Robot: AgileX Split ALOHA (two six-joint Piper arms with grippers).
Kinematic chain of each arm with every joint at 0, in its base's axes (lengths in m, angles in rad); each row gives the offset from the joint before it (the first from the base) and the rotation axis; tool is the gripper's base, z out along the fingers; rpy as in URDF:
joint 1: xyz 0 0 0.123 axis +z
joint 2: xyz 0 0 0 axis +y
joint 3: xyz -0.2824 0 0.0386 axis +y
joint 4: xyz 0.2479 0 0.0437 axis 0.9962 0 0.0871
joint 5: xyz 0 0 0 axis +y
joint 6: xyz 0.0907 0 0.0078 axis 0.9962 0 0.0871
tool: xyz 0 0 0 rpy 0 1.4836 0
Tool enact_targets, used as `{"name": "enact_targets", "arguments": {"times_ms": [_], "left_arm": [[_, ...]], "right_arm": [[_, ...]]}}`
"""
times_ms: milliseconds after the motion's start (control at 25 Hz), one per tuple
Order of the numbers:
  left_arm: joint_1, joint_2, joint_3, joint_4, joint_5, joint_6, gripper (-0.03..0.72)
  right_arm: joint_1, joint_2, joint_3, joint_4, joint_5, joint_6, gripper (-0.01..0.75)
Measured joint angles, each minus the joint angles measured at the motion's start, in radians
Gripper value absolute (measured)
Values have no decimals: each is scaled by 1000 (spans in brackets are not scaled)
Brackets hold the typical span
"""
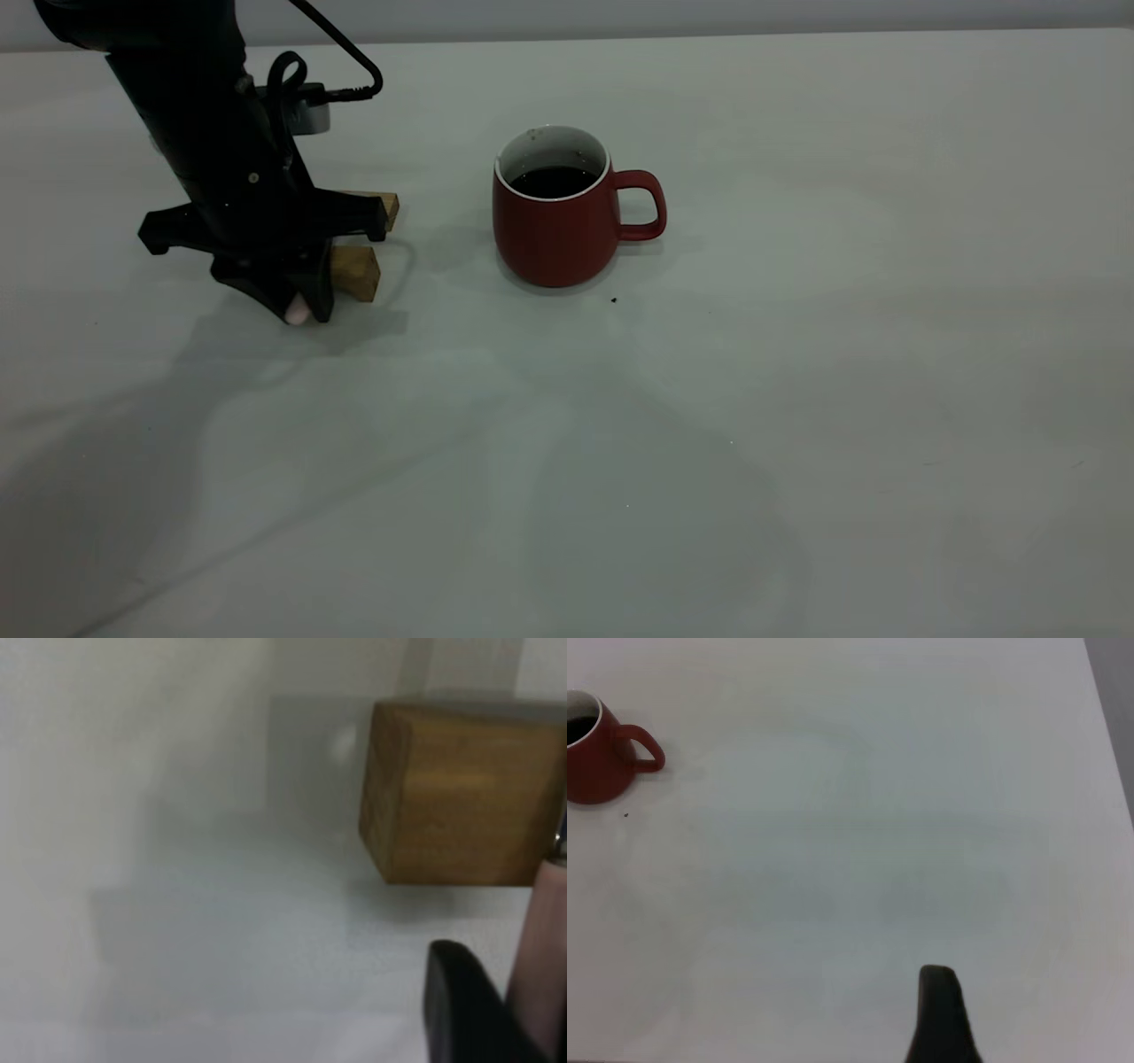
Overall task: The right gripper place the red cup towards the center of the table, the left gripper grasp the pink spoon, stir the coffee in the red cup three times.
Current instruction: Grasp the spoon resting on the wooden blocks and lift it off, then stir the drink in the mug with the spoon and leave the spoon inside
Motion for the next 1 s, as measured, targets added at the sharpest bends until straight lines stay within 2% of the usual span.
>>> {"name": "enact_targets", "arguments": {"times_ms": [40, 240, 320, 440, 600, 720, 840, 1000], "left_arm": [[0, 0, 0, 0, 0, 0, 151], [0, -34, -30, -10, 72, -8, 150], [0, -77, -60, -61, 125, -29, 150], [0, -145, -109, -221, 212, -97, 150], [0, -204, -154, -553, 306, -249, 150], [0, -223, -159, -873, 354, -357, 150], [-1, -223, -159, -1153, 409, -388, 150], [-2, -214, -159, -1446, 457, -402, 150]], "right_arm": [[0, 0, 0, 0, 0, 0, 585], [0, 0, 0, 0, 0, 0, 585], [0, 0, 0, 0, 0, 0, 585], [0, 0, 0, 0, 0, 0, 585], [0, 0, 0, 0, 0, 0, 585], [0, 0, 0, 0, 0, 0, 585], [0, 0, 0, 0, 0, 0, 585], [0, 0, 0, 0, 0, 0, 585]]}}
